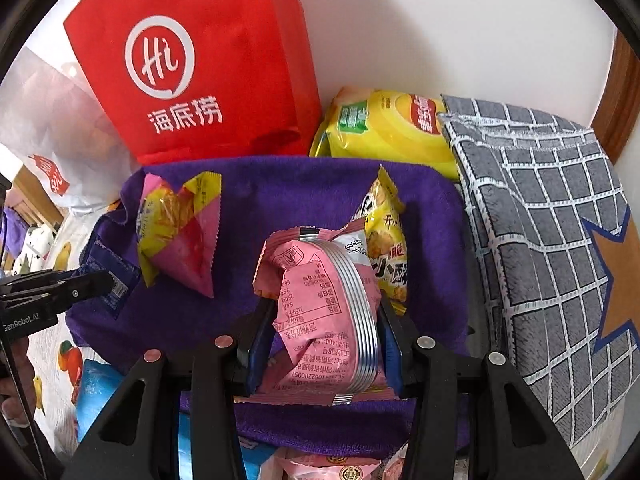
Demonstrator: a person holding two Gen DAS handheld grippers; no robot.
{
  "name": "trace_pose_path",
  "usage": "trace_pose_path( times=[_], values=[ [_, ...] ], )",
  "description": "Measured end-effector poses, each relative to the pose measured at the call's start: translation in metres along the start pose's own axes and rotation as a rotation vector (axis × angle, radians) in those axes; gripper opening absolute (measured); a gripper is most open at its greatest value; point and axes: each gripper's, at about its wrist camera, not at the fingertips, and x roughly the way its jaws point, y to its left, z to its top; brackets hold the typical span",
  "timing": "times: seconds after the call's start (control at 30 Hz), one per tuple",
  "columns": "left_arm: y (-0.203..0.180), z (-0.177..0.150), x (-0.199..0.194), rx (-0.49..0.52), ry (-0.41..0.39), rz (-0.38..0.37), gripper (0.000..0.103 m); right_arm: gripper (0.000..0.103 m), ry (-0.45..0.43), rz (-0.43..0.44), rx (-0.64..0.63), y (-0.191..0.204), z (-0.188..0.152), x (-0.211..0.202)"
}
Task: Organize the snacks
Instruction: 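Carry both packets onto the purple towel and open both grippers to release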
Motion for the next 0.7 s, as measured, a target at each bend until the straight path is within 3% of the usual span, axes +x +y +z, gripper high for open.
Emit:
trace_pose_path(
  times=[0.17,0.33,0.57,0.7],
  values=[
    [-0.001,0.000,0.003,0.001,0.002,-0.024,0.018,0.048,0.018,0.004,0.005,-0.001,0.000,0.000],
    [-0.004,-0.001,-0.001,0.010,0.007,0.010,0.027,0.068,-0.008,-0.008,-0.002,-0.003,-0.004,-0.014],
    [0.002,-0.005,-0.030,-0.011,-0.049,0.062,0.035,0.069,-0.095,-0.023,0.060,-0.024,-0.014,-0.054],
    [-0.001,-0.011,-0.050,-0.008,-0.081,0.066,0.037,0.069,-0.097,-0.050,0.108,-0.044,-0.025,-0.066]
  ],
)
